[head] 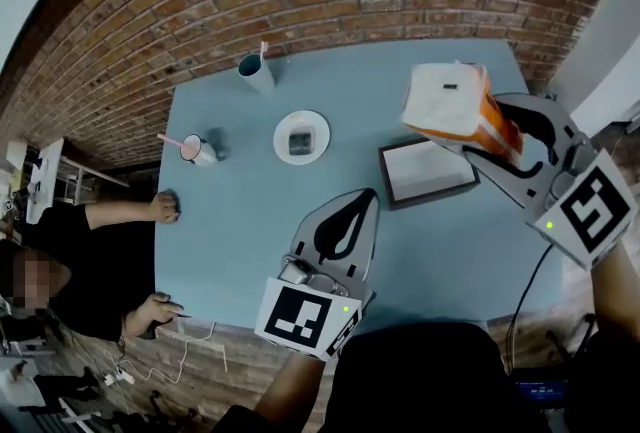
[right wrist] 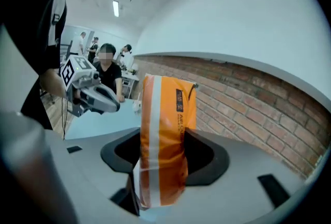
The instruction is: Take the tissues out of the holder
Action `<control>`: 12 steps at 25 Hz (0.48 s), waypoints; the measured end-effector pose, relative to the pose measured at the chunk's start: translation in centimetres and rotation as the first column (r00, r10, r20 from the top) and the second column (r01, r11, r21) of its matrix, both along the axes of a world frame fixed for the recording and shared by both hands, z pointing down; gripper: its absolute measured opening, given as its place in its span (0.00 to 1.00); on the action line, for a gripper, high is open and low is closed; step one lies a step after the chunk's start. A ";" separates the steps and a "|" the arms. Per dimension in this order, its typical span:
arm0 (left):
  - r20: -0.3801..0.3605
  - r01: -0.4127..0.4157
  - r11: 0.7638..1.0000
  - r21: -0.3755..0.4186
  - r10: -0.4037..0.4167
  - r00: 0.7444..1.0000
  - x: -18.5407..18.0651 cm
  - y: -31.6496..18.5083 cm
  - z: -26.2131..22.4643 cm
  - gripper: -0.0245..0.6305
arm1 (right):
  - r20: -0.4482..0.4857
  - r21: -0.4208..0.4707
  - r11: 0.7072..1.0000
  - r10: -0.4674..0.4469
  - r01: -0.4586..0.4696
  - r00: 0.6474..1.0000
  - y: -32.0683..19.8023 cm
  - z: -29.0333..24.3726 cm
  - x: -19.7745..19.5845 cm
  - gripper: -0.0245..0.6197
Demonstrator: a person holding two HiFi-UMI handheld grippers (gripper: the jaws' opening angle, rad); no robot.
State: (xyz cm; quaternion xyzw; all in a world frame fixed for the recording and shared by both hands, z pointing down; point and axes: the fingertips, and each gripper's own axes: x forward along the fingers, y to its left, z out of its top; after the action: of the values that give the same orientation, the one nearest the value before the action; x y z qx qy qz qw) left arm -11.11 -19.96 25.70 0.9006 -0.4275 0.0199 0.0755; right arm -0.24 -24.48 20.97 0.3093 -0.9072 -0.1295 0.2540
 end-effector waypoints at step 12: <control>0.004 -0.033 0.999 0.043 0.033 0.999 0.8 2.1 -1.4 0.04 | 0.251 0.027 0.987 0.146 -0.157 0.957 6.7 -4.6 4.3 0.40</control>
State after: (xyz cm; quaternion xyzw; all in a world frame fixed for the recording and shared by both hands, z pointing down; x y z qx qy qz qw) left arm -10.28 -17.88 24.29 0.9089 -0.4131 0.0137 0.0550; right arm 4.05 -17.75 16.35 0.3975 -0.9022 -0.0911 0.1405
